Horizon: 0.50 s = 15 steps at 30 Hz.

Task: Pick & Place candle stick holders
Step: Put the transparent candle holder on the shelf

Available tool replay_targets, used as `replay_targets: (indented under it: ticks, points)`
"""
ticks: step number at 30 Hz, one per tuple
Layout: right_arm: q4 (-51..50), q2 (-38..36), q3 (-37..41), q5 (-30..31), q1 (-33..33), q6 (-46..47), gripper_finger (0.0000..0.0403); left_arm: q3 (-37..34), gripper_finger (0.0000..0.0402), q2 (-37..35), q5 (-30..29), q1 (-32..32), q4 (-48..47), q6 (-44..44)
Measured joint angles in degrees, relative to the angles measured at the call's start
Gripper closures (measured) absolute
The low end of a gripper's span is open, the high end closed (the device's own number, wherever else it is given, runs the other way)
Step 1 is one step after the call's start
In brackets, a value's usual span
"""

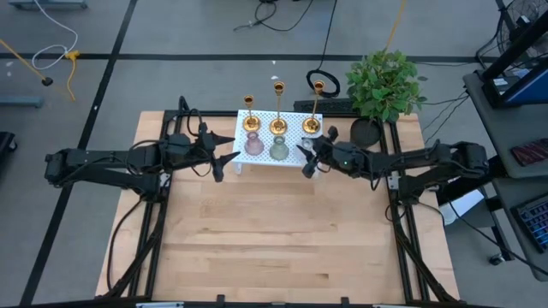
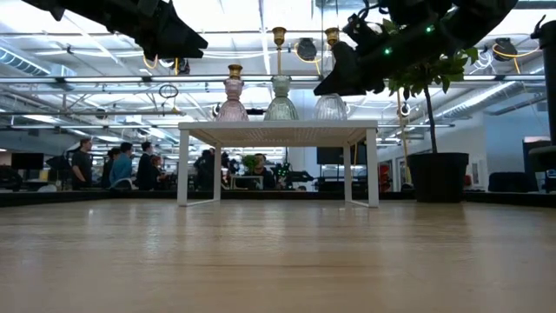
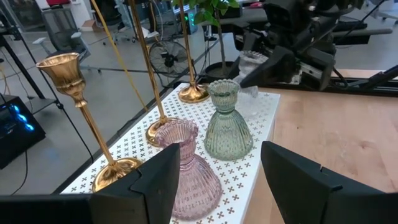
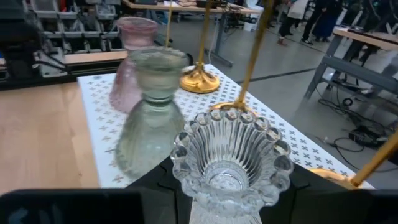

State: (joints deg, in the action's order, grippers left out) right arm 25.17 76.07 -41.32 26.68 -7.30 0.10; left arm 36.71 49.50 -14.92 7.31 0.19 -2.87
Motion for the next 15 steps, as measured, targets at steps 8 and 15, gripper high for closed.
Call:
replay_targets:
  ticks: [8,15]
  points:
    - [-0.1,0.0,0.0,-4.1,-2.1,2.7,0.0276,0.0,0.017,0.0,0.0,0.0,0.0,0.0]
    - [-1.4,0.0,0.0,-4.4,-3.2,4.0,0.026,0.0,0.017,0.0,0.0,0.0,0.0,0.1]
